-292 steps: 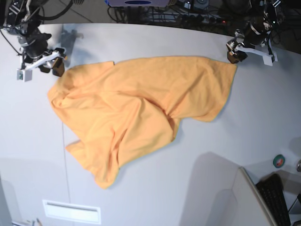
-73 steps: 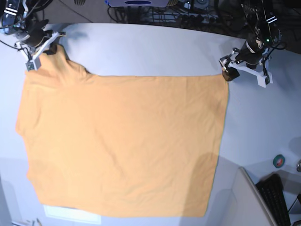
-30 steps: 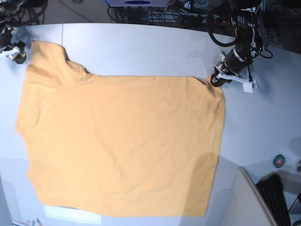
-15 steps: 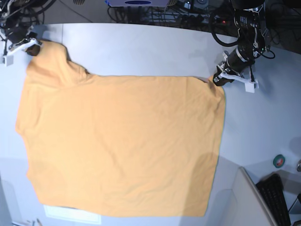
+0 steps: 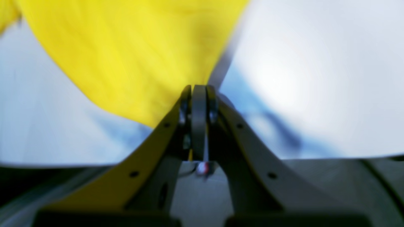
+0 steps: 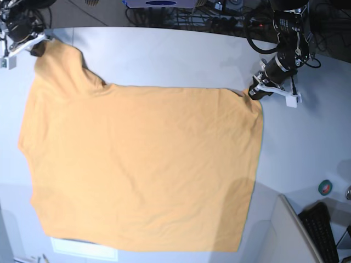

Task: Layout the t-shirt on the table in an organized manner, then fold the t-shirt properly
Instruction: 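Grasp the shirt's shoulder corners again with both grippers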

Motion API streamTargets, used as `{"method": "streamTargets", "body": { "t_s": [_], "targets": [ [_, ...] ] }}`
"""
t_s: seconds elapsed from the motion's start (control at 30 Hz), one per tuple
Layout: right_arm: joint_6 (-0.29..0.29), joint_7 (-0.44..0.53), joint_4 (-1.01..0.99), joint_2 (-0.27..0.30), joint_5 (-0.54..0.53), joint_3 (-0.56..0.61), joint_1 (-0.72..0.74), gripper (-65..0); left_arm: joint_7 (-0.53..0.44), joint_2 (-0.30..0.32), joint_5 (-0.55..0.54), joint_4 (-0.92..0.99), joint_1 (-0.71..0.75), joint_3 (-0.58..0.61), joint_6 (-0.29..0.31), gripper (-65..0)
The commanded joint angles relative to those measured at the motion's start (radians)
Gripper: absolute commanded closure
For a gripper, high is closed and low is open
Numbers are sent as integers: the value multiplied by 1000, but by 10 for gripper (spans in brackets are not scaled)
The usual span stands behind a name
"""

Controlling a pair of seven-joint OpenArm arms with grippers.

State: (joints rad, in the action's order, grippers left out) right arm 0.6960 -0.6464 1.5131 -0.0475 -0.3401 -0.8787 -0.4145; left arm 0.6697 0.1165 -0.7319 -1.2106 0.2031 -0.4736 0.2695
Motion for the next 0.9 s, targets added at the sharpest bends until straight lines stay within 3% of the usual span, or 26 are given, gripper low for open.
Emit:
{"method": "streamTargets", "body": {
  "t_s": [0.0,0.07,0.13,0.5,0.87],
  "targets": [
    [2,10,20,-4,-14,-27,1,-126,18,9,27,-5,8,-6,-19,0],
    [2,10,20,-4,-15,-67,29,-224,18,9,27,-5,9,-7,-19,0],
    [2,10,-12,4,-15,-101,67,-258,18,9,27,-5,9,-7,-19,0],
    [2,-31,-125,62,-15,-147,182,-266,18,28,27,-5,9,-7,-19,0],
    [2,-82,-150,64,-15,-141,207,-266,18,41,27,-5,9,-7,-19,0]
  ]
}}
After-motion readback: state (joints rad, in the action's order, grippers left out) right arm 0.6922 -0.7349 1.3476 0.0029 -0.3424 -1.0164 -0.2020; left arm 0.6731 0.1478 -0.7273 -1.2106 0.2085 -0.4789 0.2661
